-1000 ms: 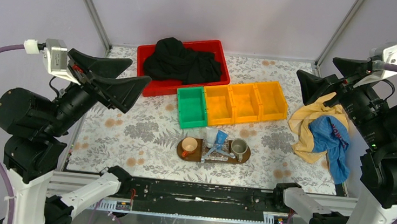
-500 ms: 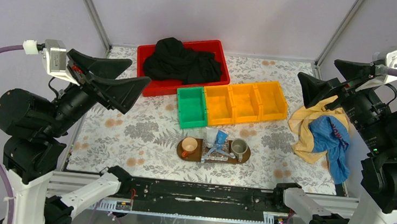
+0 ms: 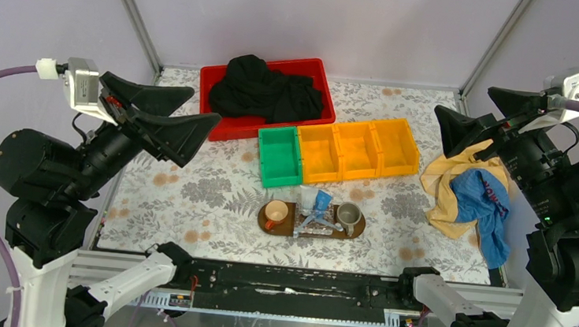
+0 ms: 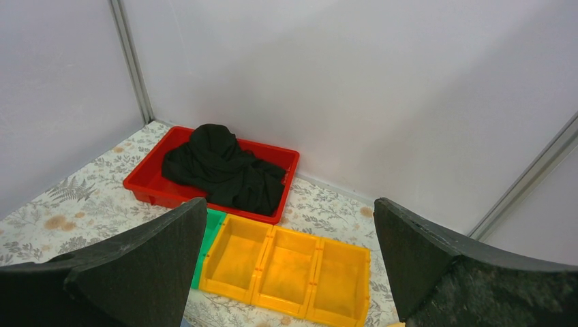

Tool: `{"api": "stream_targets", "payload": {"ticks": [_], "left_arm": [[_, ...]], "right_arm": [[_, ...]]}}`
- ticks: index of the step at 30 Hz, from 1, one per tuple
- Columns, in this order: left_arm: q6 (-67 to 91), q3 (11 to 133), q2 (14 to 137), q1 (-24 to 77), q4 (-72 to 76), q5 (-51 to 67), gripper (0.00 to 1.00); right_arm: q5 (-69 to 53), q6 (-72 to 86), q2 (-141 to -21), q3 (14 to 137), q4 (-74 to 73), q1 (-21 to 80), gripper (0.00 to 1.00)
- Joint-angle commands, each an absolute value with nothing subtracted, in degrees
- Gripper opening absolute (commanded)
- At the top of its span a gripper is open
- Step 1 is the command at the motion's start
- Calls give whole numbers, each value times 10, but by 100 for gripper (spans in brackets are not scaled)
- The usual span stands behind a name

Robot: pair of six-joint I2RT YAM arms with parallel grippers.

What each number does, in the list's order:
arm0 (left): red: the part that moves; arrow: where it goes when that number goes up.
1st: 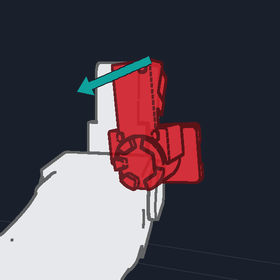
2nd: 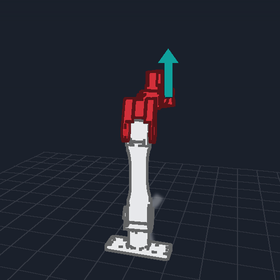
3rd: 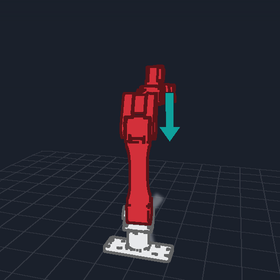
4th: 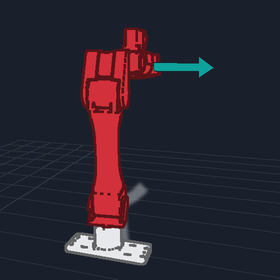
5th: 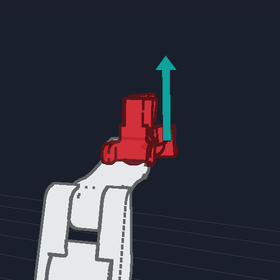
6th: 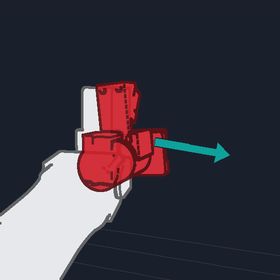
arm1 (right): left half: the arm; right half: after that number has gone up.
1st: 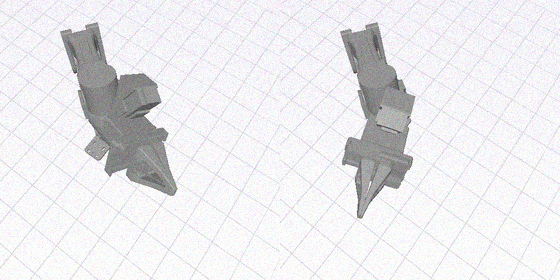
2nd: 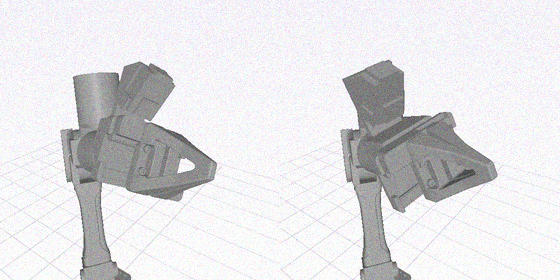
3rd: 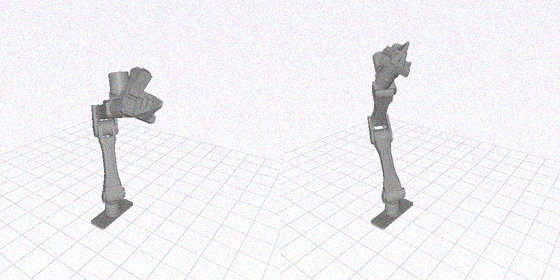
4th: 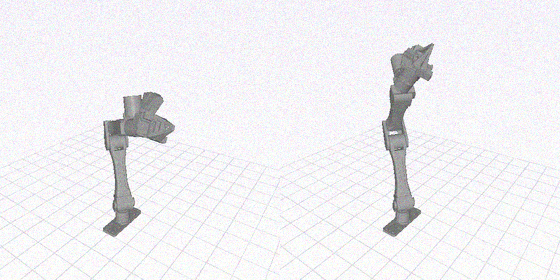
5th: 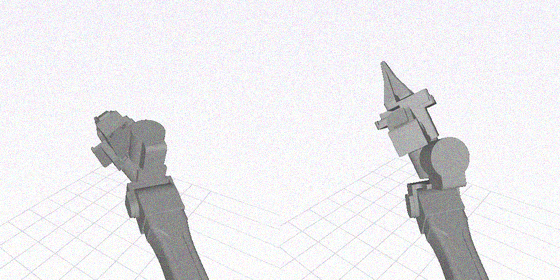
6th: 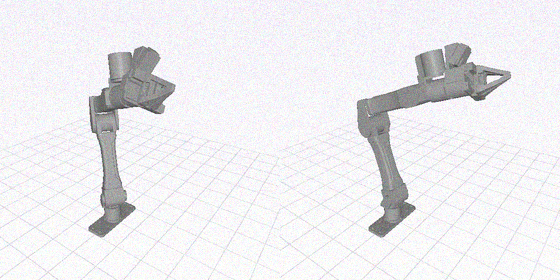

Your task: Prepare toiletry sets of a toothbrush and toothpaste on the tray

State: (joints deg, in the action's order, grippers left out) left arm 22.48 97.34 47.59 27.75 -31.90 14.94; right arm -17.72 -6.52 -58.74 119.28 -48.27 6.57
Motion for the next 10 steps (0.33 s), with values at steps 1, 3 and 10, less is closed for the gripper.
{"api": "stream_targets", "payload": {"ticks": [1,3,10], "left_arm": [[231,966,474,275,-303,163,100],[231,964,473,275,-302,163,100],[228,960,471,275,-301,160,100]], "right_arm": [[-190,-57,-588,1195,-474,61,99],[-189,-56,-588,1195,-473,62,99],[-190,-60,-589,1193,-475,61,99]]}}
